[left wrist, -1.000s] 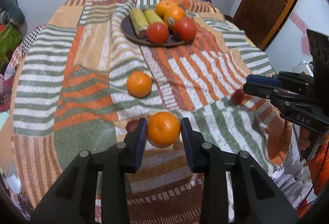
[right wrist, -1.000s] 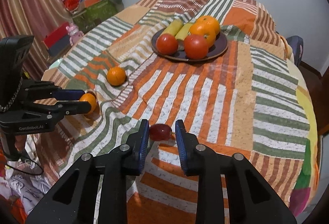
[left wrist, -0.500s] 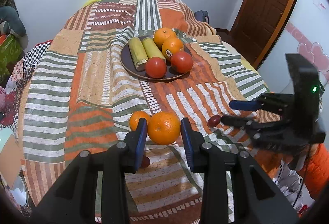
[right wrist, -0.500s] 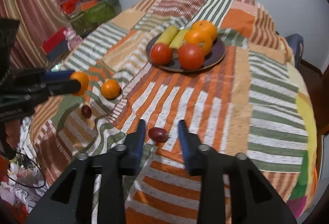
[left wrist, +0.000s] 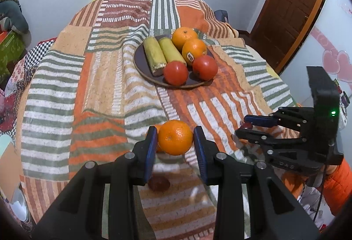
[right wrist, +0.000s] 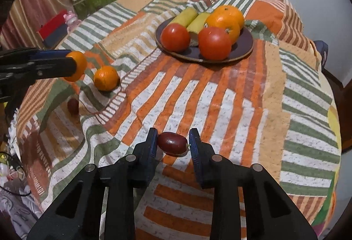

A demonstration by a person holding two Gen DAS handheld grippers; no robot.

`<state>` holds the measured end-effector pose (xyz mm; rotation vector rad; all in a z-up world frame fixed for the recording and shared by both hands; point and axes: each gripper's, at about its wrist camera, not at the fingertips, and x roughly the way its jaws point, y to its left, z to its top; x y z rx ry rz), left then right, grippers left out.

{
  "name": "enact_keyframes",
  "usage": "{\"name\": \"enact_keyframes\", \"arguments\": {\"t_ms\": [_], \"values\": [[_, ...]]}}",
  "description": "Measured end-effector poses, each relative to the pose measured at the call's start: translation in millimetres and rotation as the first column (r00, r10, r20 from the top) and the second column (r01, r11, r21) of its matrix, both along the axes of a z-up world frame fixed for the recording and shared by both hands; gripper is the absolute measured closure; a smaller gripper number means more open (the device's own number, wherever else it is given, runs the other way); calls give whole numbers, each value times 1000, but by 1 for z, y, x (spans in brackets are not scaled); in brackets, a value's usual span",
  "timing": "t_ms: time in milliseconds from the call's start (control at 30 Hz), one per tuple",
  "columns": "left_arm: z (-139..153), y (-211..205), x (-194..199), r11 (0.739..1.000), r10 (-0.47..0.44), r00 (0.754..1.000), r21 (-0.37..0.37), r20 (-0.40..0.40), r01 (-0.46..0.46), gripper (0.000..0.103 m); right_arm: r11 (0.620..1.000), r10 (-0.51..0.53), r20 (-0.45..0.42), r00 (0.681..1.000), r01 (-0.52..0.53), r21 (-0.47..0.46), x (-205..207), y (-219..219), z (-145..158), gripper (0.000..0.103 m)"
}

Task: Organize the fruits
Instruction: 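Place the orange on the plate with the left tool while the right tool places the plum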

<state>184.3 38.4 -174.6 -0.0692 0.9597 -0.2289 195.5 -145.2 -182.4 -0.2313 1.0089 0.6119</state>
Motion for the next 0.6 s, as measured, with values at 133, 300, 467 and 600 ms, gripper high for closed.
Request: {"name": "enact_keyframes", "arguments": {"t_ms": [133, 300, 467, 600], "values": [[11, -4, 16, 1000, 2, 1000, 0, 28, -2, 69, 999, -33, 36, 999, 32, 38, 13, -8, 17, 76], [30, -11, 42, 1000, -9, 997, 7, 78, 9, 69, 996, -65, 97, 993, 59, 65, 36, -14, 39, 76], [38, -18, 68, 1000, -17, 995, 16, 102, 16, 69, 993, -94, 140, 986, 82, 86, 60, -16, 53, 76], [36, -22, 90, 999, -22, 994, 31, 106, 18, 69, 991, -116, 170, 979, 101, 93, 83, -16, 59, 76]]}}
